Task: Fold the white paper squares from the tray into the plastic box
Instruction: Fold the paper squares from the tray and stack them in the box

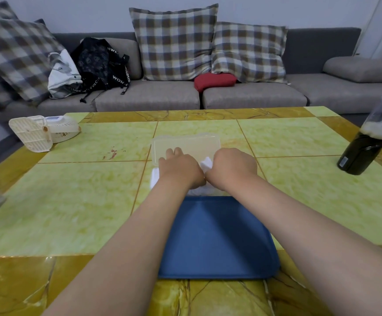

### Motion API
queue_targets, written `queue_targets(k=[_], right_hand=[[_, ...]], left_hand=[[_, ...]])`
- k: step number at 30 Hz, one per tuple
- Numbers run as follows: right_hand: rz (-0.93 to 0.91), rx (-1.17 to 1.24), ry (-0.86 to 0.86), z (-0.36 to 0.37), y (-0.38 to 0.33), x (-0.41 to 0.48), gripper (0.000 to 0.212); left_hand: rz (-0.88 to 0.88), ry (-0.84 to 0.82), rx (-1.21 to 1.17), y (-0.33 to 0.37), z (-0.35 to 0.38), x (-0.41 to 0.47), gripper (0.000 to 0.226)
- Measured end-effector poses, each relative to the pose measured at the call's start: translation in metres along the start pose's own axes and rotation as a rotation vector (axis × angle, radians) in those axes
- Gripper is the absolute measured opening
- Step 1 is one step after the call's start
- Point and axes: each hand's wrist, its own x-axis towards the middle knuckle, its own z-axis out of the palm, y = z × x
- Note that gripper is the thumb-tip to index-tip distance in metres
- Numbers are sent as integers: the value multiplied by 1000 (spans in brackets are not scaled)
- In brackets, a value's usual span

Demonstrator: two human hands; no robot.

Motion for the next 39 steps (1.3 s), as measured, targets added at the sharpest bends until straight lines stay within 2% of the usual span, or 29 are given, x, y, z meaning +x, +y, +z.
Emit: queue_targets(k=[6, 11, 14, 18, 20, 23, 26, 28, 30, 33, 37, 39], right_hand=[[101, -150, -142, 1, -12, 14, 16], [69, -246, -170, 6, -17, 18, 17], [49, -193, -228, 2, -14, 19, 19], [-5, -104, -363, -3, -4, 27, 25], [-1, -93, -289, -1, 0, 27, 22], [11, -31, -56, 6, 8, 23, 26], [21, 194, -48, 15, 20, 22, 27], [-16, 355, -77, 19, 33, 19, 29], [-48, 471, -4, 19, 47, 16, 33], [-198, 378, 139, 17, 59, 7, 29], [-512, 124, -115, 27, 48, -15, 60], [-522, 95, -213, 31, 44, -21, 66]], left_hand=[[8, 13, -21, -2, 3, 0, 41], [51, -3, -29, -4, 3, -4, 39], [106, -11, -81, -7, 0, -11, 36], [212, 0, -262, -19, 2, -22, 37], [258, 25, -276, -27, 5, -26, 40], [288, 15, -259, -34, 10, -30, 46], [314, 36, -230, -33, 12, -35, 52], [347, 70, -221, -32, 15, -37, 57], [382, 57, -216, -31, 19, -39, 62], [425, 14, -127, -26, 25, -41, 64], [531, 24, -111, -18, 29, -39, 64], [547, 47, -155, -20, 28, -42, 65]])
